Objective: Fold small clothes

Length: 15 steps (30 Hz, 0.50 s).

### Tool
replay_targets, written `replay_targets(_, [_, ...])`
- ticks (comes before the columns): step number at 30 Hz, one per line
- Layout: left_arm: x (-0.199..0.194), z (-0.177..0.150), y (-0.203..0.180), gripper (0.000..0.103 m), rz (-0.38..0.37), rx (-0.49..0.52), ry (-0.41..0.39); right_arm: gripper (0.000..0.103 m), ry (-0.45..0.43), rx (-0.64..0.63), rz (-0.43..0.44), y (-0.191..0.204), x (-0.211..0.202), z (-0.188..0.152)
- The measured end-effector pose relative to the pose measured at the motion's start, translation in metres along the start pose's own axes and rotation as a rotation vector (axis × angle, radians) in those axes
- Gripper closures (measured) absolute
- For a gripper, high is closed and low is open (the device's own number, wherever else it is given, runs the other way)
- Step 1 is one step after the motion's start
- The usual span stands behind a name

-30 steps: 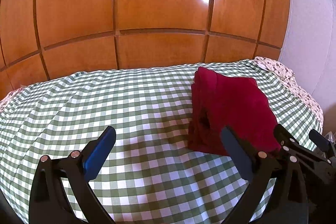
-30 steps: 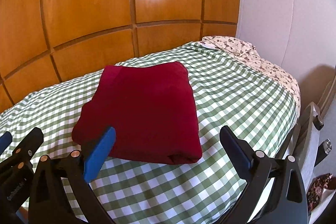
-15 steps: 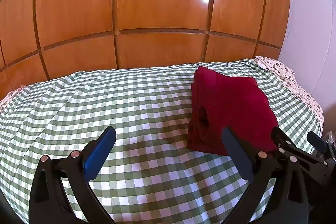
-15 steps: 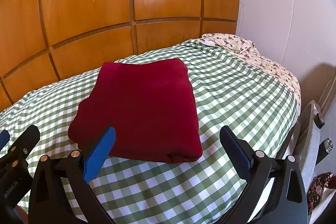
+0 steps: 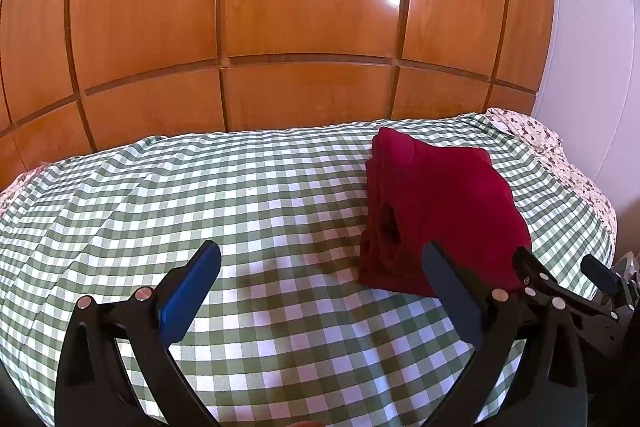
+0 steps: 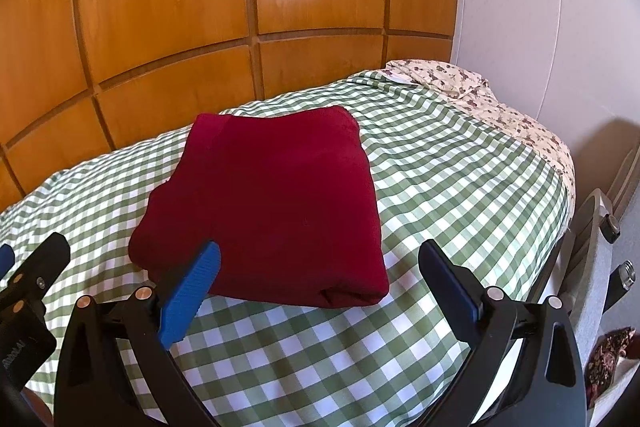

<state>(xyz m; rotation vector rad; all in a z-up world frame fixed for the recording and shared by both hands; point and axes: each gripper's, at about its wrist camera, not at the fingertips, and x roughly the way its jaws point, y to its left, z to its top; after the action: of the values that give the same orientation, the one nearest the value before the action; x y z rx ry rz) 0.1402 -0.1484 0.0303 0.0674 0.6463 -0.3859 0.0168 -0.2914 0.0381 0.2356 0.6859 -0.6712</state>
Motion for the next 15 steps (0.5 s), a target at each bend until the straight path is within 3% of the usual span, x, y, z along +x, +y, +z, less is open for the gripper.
replay_targets(15, [0.0014, -0.0011, -0.0021, 0.003, 0.017, 0.006, -0.02, 0.005, 0.025, 0.001, -0.001, 0.0001, 0.0084, -0.0061])
